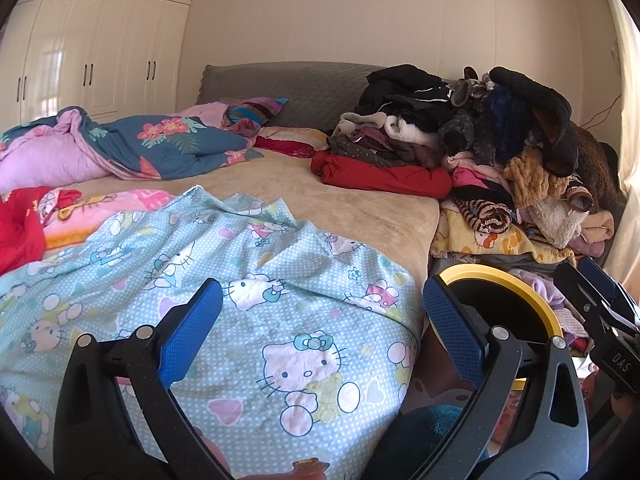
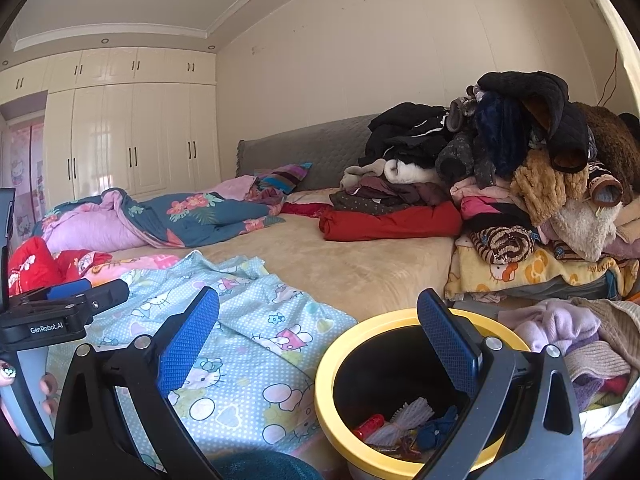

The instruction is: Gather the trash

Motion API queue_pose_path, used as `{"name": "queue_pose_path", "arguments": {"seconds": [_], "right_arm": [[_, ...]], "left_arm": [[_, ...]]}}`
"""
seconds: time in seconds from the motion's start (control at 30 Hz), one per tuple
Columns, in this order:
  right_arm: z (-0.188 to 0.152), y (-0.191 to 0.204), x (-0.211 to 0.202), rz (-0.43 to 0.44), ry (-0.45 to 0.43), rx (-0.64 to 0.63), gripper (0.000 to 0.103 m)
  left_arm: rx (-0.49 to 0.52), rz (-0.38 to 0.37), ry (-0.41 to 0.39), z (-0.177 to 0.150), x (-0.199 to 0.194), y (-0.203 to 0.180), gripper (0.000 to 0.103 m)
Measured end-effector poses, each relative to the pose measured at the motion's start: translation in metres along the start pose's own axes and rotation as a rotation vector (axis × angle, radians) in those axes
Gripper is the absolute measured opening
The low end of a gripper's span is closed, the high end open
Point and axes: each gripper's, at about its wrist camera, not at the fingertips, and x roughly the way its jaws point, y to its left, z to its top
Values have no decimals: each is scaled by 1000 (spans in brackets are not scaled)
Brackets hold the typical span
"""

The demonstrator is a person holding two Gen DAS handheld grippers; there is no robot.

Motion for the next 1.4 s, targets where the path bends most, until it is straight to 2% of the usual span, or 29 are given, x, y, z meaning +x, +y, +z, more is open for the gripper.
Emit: {"name": "queue_pose_path", "arguments": {"seconds": [1.2, 1.4], "right_arm": [[4, -6, 0, -3, -12, 4, 97], [7, -5, 1, 5, -11, 1, 97]], "left_arm": [[0, -6, 2, 2, -1, -2, 92], [-17, 24, 23, 0, 4, 3, 92]]}}
